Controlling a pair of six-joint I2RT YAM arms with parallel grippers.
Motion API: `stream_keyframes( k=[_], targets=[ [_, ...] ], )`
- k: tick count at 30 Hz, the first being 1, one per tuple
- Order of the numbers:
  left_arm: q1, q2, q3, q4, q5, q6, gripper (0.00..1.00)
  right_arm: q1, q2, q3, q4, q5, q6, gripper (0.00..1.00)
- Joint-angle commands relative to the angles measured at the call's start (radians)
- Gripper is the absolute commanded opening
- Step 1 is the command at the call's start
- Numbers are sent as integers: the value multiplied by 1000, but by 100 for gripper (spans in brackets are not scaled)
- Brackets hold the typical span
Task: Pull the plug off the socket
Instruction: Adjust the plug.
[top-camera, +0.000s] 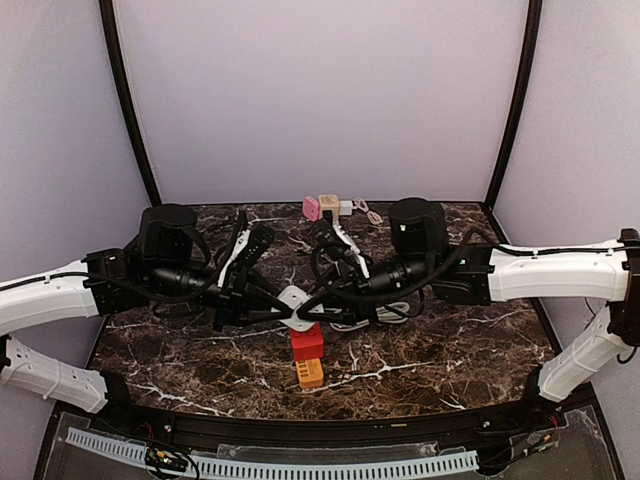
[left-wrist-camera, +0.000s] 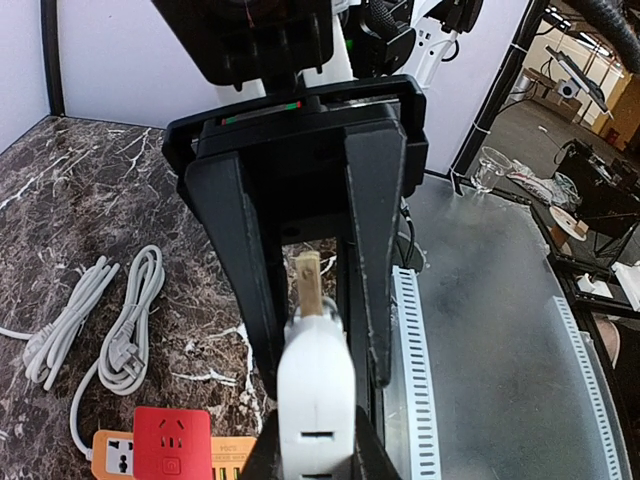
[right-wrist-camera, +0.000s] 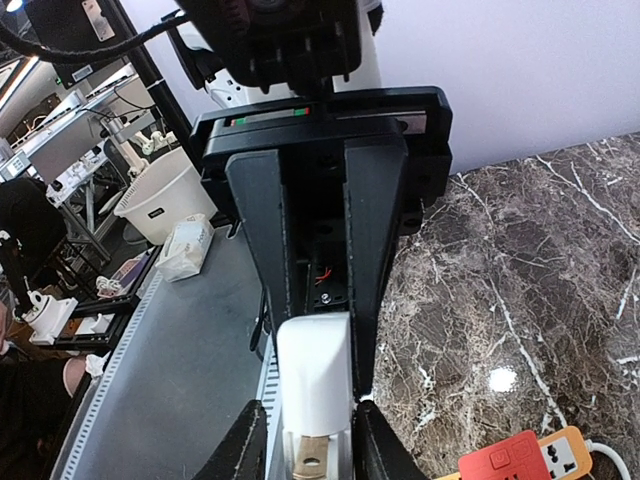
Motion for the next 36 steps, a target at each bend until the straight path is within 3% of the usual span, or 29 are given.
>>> stream_keyframes(
  k=[1, 8, 14, 18, 30, 36],
  targets=[
    [0, -6, 23, -1, 4, -23, 6, 21, -15, 26, 6, -7, -22, 29],
    [0, -23, 18, -6, -7, -19, 8, 21, -15, 17, -18, 5, -21, 18],
    [0, -47, 9, -18, -25, -12, 25, 21, -22, 19, -28, 16, -18, 9],
    [1, -66, -5, -32, -29, -4, 30, 19, -43, 13, -34, 29, -23, 7],
    [0, -35, -21, -4, 16, -11, 32, 18, -51, 5, -30, 9, -19, 6],
    [0, -20, -19, 13, 28, -8, 22, 19, -45, 8, -28, 5, -20, 6]
  ],
)
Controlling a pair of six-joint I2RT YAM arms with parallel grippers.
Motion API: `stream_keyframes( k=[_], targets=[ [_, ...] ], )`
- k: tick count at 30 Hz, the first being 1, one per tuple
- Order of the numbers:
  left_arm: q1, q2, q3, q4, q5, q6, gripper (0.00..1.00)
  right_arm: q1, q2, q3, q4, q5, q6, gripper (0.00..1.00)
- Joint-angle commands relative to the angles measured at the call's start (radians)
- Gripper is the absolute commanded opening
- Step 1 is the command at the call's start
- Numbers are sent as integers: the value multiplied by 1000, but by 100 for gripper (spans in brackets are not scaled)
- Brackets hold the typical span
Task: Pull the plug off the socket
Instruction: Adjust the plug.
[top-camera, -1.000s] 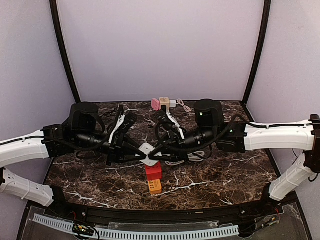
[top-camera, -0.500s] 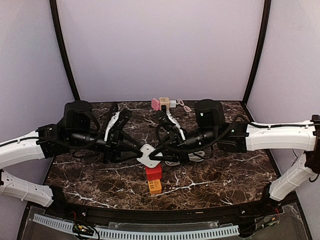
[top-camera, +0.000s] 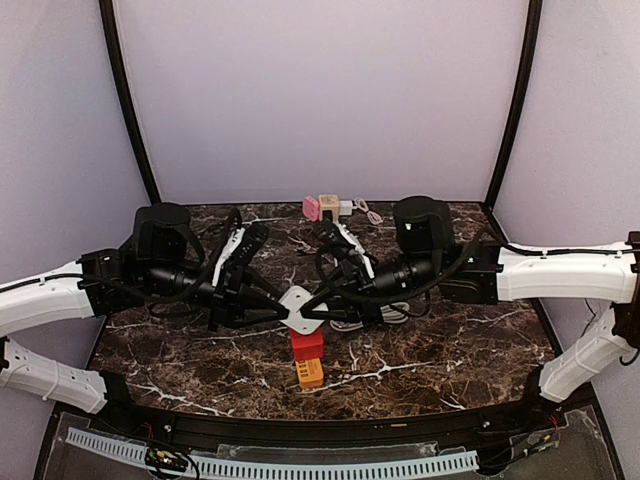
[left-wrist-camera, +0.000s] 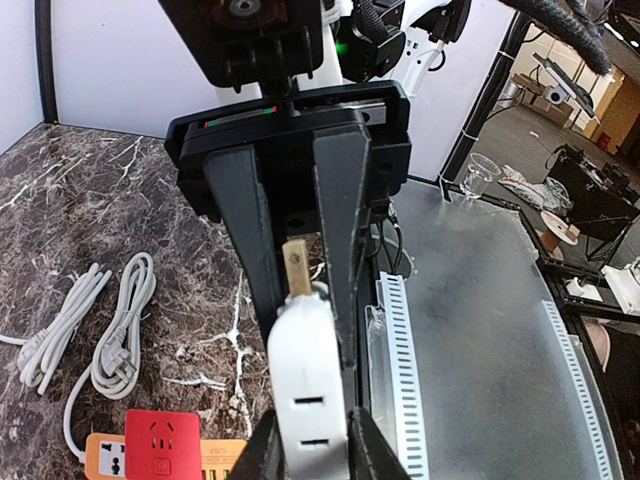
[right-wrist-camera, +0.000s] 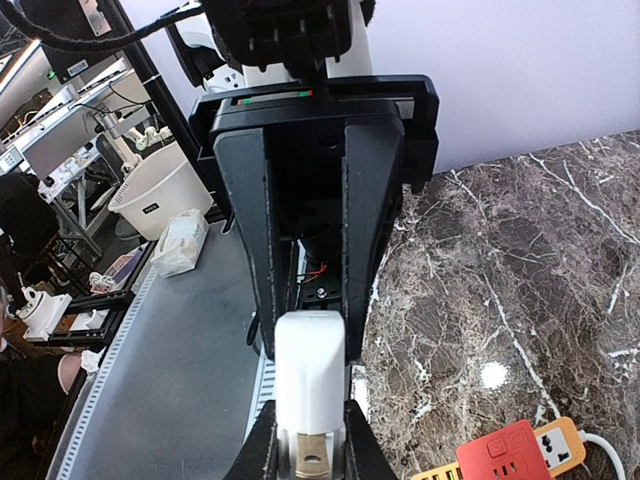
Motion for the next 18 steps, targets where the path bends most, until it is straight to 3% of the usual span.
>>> stream_keyframes(
  k=[1, 6, 11, 13, 16, 18],
  targets=[
    [1, 9, -16, 12, 14, 10, 21, 12, -9, 7, 30, -20, 5, 6],
    [2, 28, -10, 14, 23, 12, 19, 12, -6, 6, 29, -19, 5, 6],
    [2, 39, -6, 16, 38, 20, 6, 12, -10, 6, 28, -8, 5, 8],
    [1, 33, -12, 17, 41, 25, 2, 10, -15, 2, 27, -3, 10, 23],
    [2, 4, -28, 15, 31, 60, 1, -9, -37, -9, 29, -26, 32, 55],
    [1, -17, -40, 10, 31, 83, 1, -39, -64, -25, 47, -51, 54, 69]
  ],
)
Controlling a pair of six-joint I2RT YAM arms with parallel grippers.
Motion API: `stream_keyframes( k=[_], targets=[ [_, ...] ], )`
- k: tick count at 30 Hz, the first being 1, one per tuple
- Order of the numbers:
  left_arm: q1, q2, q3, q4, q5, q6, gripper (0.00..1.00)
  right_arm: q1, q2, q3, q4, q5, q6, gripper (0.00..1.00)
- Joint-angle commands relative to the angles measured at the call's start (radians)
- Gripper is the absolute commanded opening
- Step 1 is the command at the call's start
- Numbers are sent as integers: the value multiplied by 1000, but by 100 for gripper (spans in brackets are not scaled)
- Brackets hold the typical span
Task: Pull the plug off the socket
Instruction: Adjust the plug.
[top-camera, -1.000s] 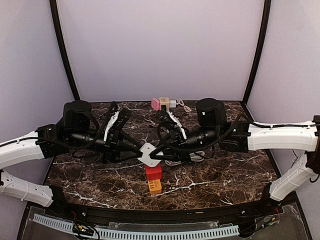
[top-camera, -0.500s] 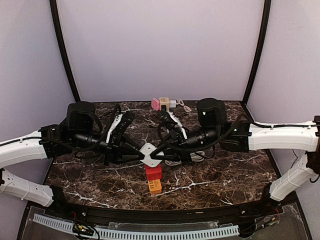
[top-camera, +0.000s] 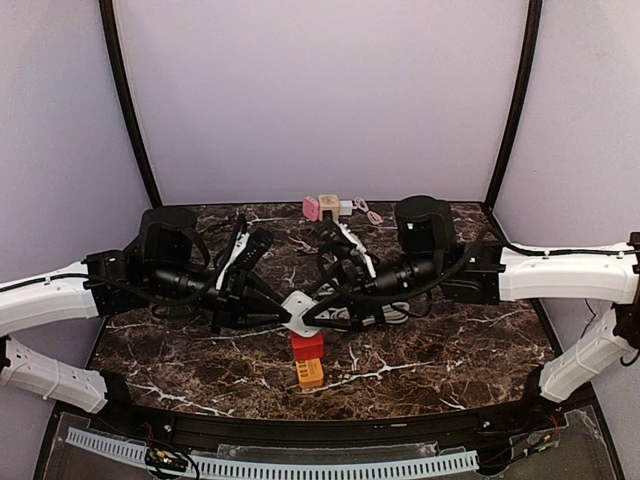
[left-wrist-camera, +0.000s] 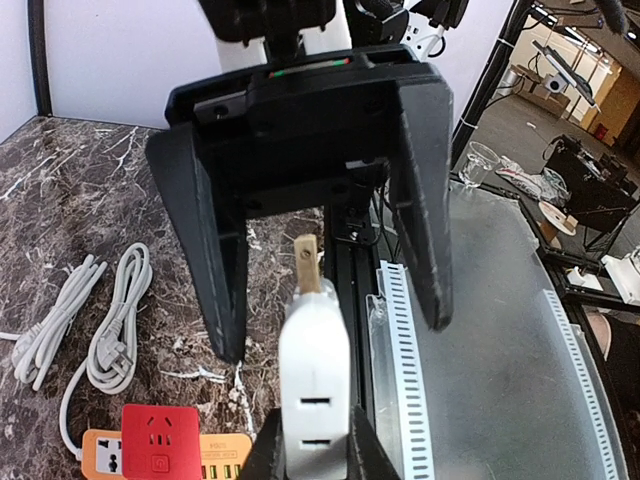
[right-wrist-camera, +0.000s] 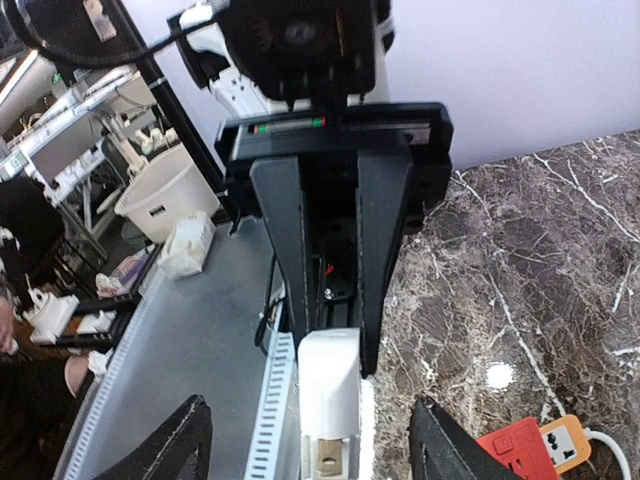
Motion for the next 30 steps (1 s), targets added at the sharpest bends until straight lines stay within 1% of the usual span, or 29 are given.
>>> stream_keyframes(
  k=[1, 4, 8, 11, 14, 18, 30],
  targets=[
    [-2, -53, -39, 5, 5, 80, 1, -48, -72, -34, 70, -63, 59, 72],
    [-2, -67, -49, -1, 14, 104, 1, -99, -106, -62, 119, -97, 115, 77],
    [-2, -66, -52, 7, 32, 113, 1, -141, -88, -57, 107, -47, 166, 77],
    [-2, -64, -52, 33, 45, 102, 1, -143, -51, -44, 81, 2, 177, 75],
    [-2, -67, -56, 54, 46, 83, 1, -141, -19, -32, 66, 7, 178, 74],
    [-2, -70, -56, 59, 8, 72, 1, -137, 0, -22, 71, -37, 171, 73],
    [-2, -59, -54, 55, -49, 38, 1, -104, 15, -18, 105, -102, 181, 73]
  ],
)
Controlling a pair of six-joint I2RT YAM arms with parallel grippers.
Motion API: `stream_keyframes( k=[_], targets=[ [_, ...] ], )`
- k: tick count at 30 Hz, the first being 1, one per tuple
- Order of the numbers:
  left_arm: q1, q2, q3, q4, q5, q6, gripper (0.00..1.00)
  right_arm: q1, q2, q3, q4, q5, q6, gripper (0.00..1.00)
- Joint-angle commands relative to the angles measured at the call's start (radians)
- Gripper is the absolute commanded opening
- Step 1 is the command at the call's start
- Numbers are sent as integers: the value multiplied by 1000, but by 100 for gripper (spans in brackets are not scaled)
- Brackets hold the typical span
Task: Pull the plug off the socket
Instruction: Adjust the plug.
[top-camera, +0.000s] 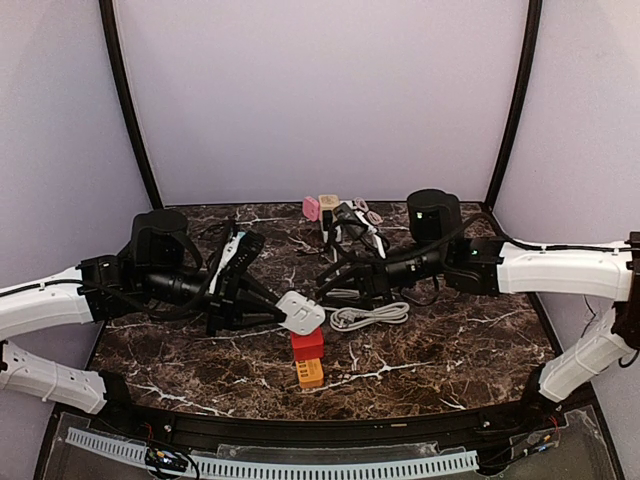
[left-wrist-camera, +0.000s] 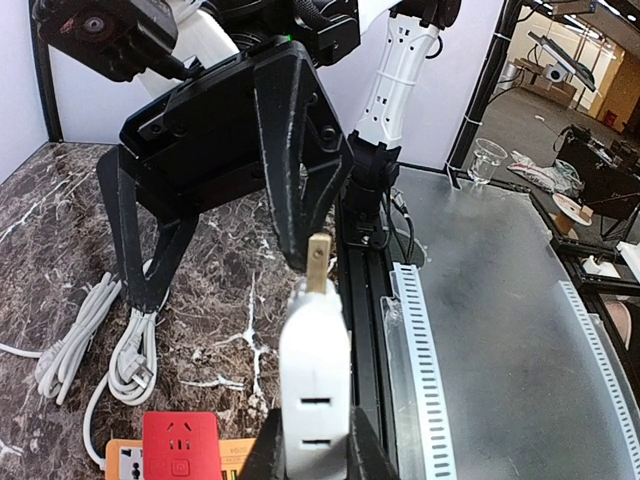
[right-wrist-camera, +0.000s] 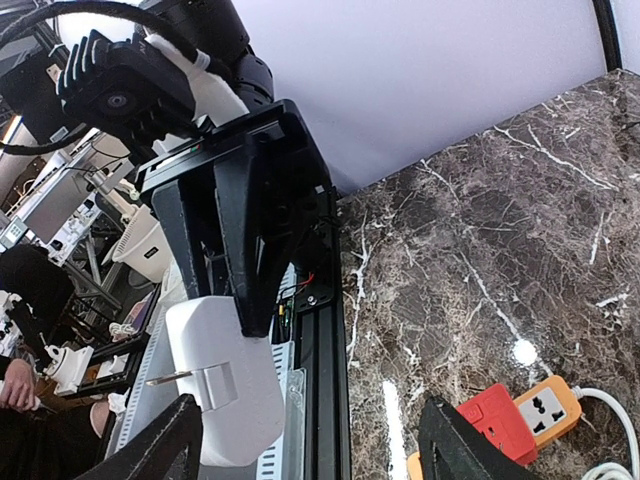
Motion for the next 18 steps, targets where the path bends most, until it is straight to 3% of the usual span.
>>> stream_keyframes(
  k=[1, 18],
  targets=[
    [-2, -11, -14, 27, -32, -21, 1, 20, 19, 26, 42, -42, 12, 73],
    [0, 19, 0, 19, -65, -32, 1, 51, 43, 37, 50, -40, 8, 72]
  ],
)
